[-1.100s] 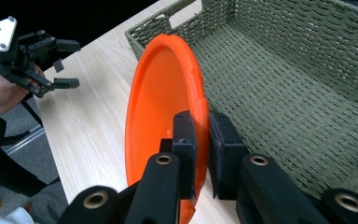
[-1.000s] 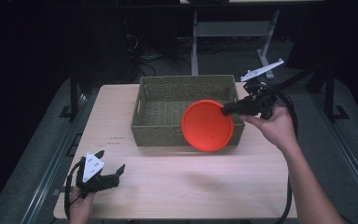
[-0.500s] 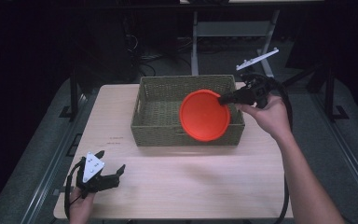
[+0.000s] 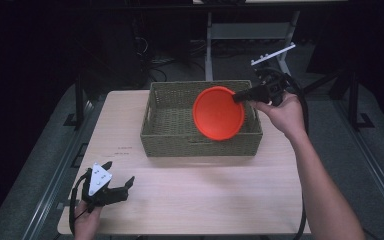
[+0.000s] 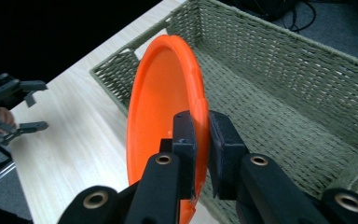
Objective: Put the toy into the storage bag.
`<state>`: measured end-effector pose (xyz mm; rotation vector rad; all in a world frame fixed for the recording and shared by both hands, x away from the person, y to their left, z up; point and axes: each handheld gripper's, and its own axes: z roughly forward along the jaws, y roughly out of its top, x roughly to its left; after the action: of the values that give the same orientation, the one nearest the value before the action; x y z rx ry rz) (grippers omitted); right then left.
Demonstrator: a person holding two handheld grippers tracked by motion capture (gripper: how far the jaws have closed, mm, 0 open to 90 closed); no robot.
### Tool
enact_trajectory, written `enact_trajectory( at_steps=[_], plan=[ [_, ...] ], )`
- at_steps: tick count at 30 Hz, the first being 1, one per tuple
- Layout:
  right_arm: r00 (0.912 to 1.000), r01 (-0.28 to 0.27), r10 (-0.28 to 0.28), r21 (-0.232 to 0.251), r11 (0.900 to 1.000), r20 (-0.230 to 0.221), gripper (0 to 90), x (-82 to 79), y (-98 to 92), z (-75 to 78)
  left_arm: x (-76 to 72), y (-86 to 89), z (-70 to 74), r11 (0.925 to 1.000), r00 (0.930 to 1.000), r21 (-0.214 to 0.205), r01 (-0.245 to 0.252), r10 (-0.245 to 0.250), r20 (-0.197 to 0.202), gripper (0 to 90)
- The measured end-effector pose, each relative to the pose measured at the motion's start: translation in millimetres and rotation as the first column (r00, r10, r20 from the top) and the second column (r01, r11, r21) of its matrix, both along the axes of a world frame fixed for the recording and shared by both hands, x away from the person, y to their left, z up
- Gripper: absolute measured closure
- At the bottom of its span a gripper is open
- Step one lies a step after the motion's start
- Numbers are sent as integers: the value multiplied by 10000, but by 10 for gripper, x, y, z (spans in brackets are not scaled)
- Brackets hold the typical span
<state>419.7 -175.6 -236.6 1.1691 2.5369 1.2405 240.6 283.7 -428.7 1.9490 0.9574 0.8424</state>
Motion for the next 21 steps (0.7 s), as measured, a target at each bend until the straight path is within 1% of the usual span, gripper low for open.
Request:
enact_trajectory(
  at_steps=[4, 7, 10, 12, 16, 19, 21],
  plan=[
    [9999, 127, -127, 49, 9999, -90, 817, 77, 13, -19, 1, -4, -5, 10000, 10000, -56, -13, 13, -55, 128],
    [9998, 164, -162, 177, 9997, -134, 817, 132, 28, -41, 1, -17, -6, 9999, 10000, -139, 11, -11, 12, 128],
    [9996, 209, -205, 243, 9995, -169, 817, 179, 49, -62, -2, -24, -7, 10000, 10000, -42, 72, -72, -45, 128],
    [9994, 291, -286, 266, 9992, -175, 817, 214, 55, -84, -6, -16, -4, 10000, 10000, -52, 44, -44, -48, 128],
    [9987, 480, -476, 221, 9986, -193, 817, 278, 63, -129, -3, 25, 2, 9998, 9999, -159, -108, 108, -24, 128],
    [9973, 676, -669, 213, 9975, -298, 817, 317, 68, -164, -6, 38, 6, 9998, 9999, -143, -133, 132, -31, 128],
    [9970, 733, -729, 137, 9972, -275, 816, 338, 69, -184, -7, 32, 2, 9998, 9999, -165, -133, 132, -31, 128]
  ],
)
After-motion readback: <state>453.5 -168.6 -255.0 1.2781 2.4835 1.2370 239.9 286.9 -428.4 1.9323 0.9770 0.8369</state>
